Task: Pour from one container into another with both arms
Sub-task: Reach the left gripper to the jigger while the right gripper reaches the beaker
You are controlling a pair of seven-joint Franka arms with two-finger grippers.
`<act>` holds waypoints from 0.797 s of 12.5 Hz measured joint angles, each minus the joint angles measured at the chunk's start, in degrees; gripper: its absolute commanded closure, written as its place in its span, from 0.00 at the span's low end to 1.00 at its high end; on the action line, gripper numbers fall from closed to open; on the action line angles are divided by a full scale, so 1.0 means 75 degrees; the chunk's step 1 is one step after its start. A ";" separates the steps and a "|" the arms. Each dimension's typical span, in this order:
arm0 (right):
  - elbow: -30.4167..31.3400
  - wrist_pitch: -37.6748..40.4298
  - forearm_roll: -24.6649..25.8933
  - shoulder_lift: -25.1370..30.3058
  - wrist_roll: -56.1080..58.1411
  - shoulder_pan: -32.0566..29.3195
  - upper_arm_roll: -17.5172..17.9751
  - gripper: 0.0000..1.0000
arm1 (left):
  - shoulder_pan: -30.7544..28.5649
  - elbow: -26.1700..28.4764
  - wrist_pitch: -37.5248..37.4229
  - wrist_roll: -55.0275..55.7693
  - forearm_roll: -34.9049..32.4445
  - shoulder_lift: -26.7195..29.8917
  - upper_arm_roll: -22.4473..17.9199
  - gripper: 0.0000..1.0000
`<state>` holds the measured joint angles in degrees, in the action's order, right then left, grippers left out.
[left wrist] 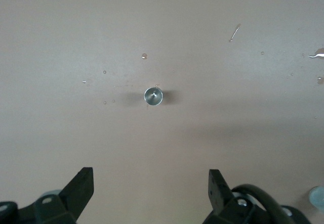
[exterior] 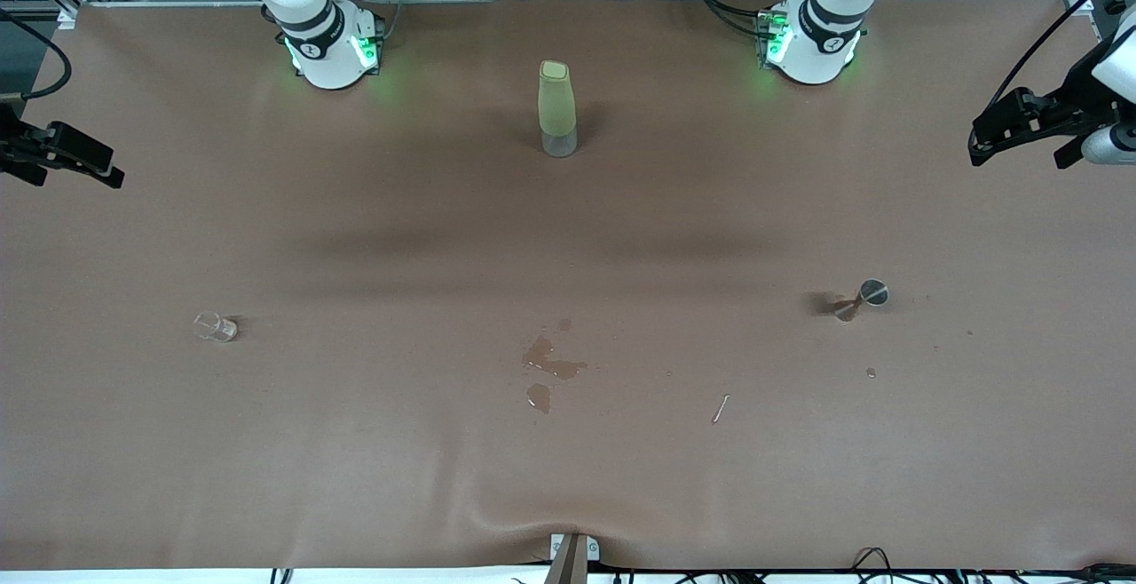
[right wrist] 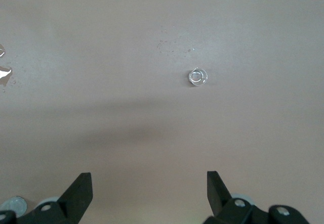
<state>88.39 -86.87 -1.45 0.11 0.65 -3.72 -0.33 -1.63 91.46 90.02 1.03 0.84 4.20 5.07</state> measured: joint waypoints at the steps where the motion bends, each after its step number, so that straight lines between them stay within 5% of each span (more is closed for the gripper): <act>1: 0.0001 0.0000 0.0000 -0.0003 0.0000 0.0001 0.0000 0.00 | 0.0000 0.0000 -0.0016 -0.0002 0.0000 0.0000 0.0001 0.00; 6: 0.0008 0.0000 0.0002 -0.0024 0.0148 0.0002 -0.0006 0.00 | -0.0034 0.0001 -0.0094 -0.0115 0.0177 -0.0001 -0.0038 0.00; 10: 0.0011 -0.0002 0.0008 -0.0046 0.0756 -0.0022 -0.0083 0.00 | -0.0883 0.0056 -0.0157 -0.1911 0.0885 -0.0060 -0.0218 0.00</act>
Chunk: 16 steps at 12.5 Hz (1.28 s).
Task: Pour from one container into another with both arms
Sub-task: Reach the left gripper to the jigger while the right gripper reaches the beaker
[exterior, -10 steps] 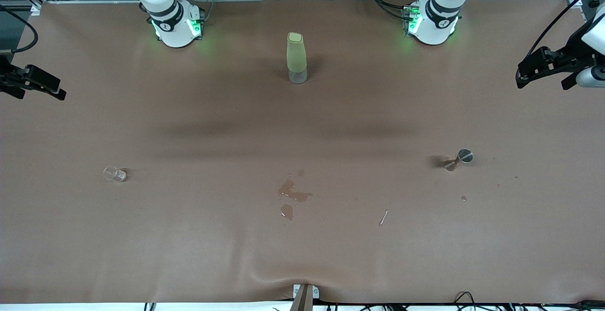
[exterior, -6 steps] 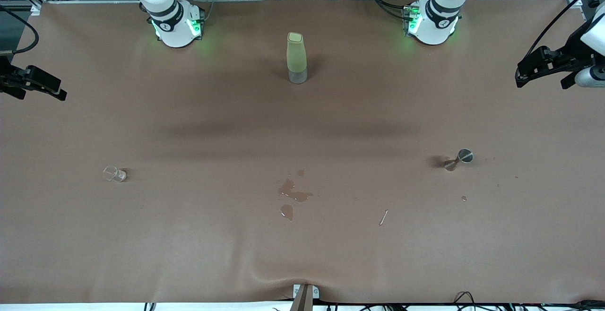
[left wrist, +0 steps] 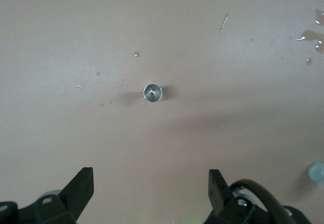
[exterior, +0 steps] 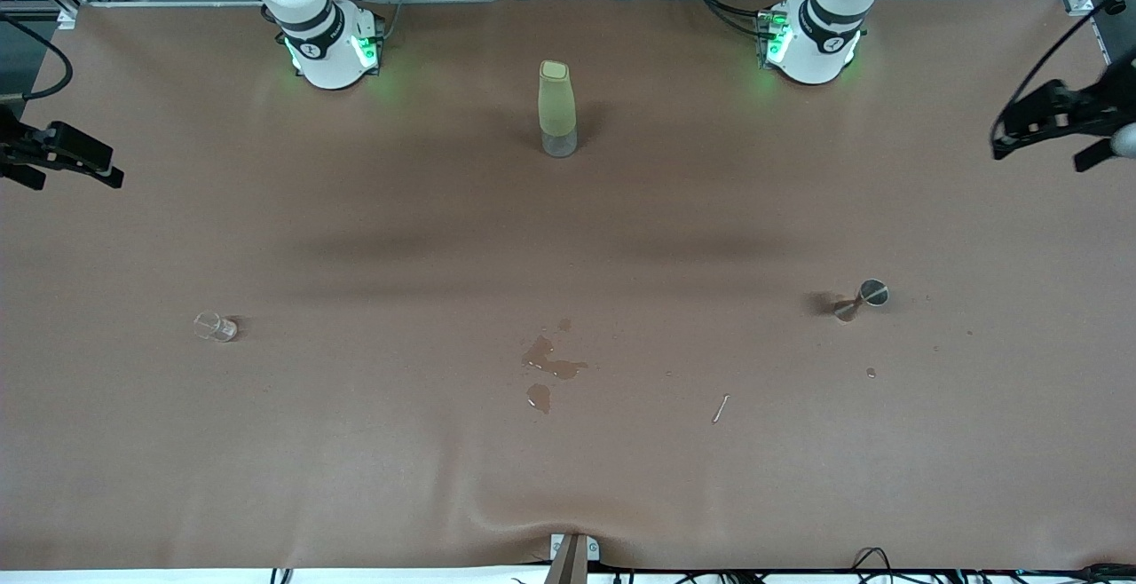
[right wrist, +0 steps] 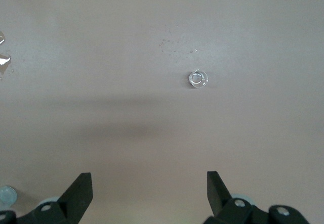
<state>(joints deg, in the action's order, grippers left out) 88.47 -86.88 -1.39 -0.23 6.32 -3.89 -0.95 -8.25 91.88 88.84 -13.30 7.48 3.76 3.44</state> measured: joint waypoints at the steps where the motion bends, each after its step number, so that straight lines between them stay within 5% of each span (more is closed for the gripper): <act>1: 0.0002 0.0000 0.0000 -0.0015 0.0217 -0.0036 -0.0028 0.00 | -0.0442 0.0081 -0.0022 -0.0559 0.0447 -0.0062 -0.0023 0.00; 7: 0.0054 -0.0537 -0.0062 -0.0351 0.2689 -0.0880 -0.0077 0.00 | -0.2869 0.0694 -0.0007 -0.4957 0.2818 -0.1580 -0.0103 0.00; 16: 0.0149 -0.1445 -0.2192 -0.2309 0.8161 -0.3207 -0.0123 0.00 | -0.3551 0.0912 0.0298 -1.1351 0.4981 -0.4543 -0.0081 0.00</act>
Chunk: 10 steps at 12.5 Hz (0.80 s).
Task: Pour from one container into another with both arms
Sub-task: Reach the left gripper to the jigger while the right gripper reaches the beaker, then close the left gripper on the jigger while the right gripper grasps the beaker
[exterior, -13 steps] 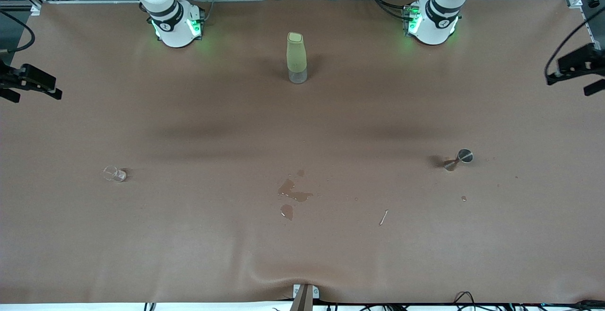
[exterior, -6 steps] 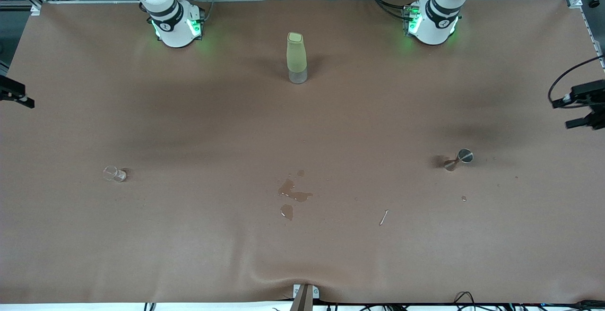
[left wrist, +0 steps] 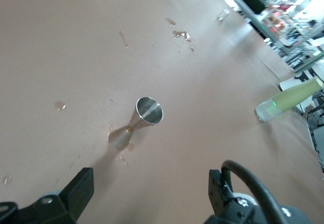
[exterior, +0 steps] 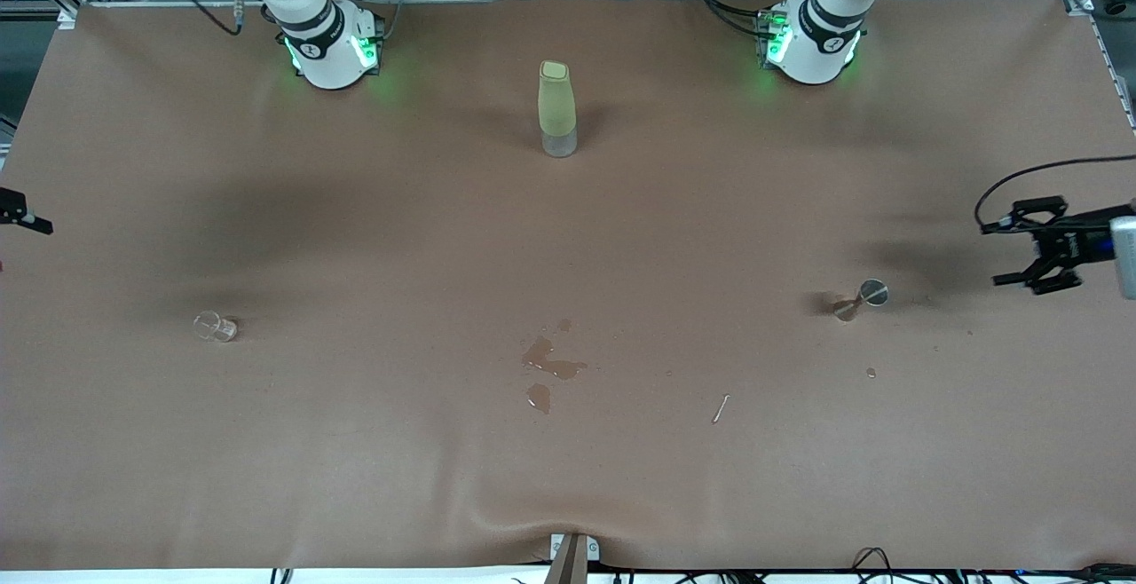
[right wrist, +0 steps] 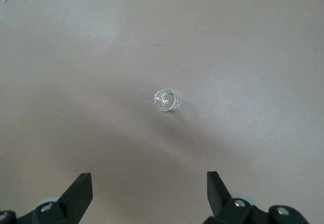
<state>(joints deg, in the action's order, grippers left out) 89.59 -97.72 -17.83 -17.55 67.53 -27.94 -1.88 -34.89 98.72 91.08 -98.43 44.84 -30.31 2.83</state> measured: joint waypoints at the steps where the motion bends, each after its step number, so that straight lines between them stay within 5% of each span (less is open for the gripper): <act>1: -0.0001 -0.0031 -0.0187 -0.0225 0.0566 -0.0143 0.0000 0.00 | -0.0036 -0.0080 0.0009 -0.0631 0.0169 -0.0306 0.0000 0.00; 10: 0.0005 -0.0390 -0.2054 -0.1859 0.4526 -0.0718 0.0000 0.00 | -0.0007 -0.0498 0.0008 -0.5173 0.1621 -0.1966 0.0190 0.04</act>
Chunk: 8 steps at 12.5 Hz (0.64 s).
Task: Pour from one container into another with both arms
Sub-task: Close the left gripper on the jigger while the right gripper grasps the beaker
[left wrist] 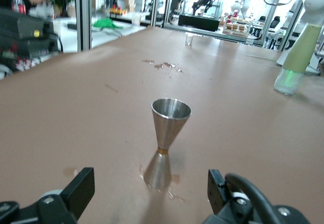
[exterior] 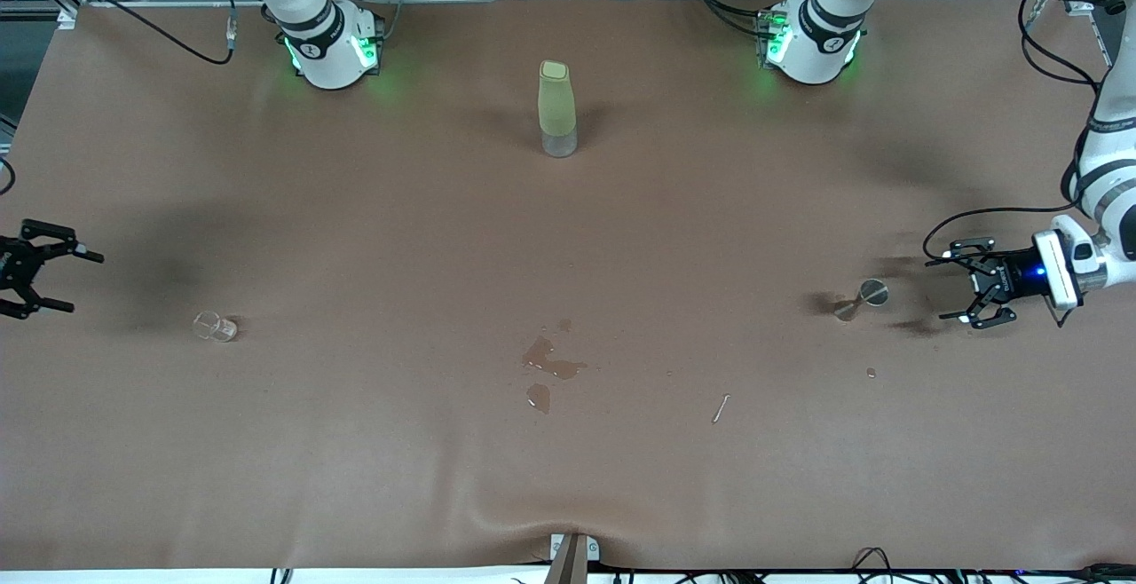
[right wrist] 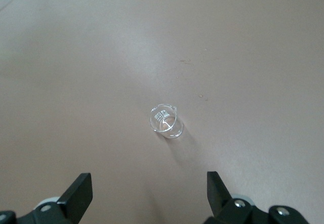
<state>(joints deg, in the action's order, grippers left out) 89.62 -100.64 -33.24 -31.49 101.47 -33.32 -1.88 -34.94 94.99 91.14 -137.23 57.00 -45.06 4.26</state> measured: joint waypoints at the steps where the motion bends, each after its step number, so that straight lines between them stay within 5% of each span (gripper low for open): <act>1: 0.0001 -0.0057 -0.0207 -0.0200 0.0523 -0.0046 0.0000 0.00 | 0.0093 -0.0001 0.0000 -0.0475 0.0115 -0.0056 0.0006 0.06; 8: 0.0023 -0.0318 -0.1848 -0.1573 0.3402 -0.0141 -0.0002 0.00 | 0.0378 -0.0003 0.0003 -0.2377 0.0267 -0.0376 0.0011 0.25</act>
<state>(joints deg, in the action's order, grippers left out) 89.80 -103.03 -47.09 -43.29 126.99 -34.38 -1.90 -32.10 94.97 91.16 -155.06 59.00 -47.88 4.34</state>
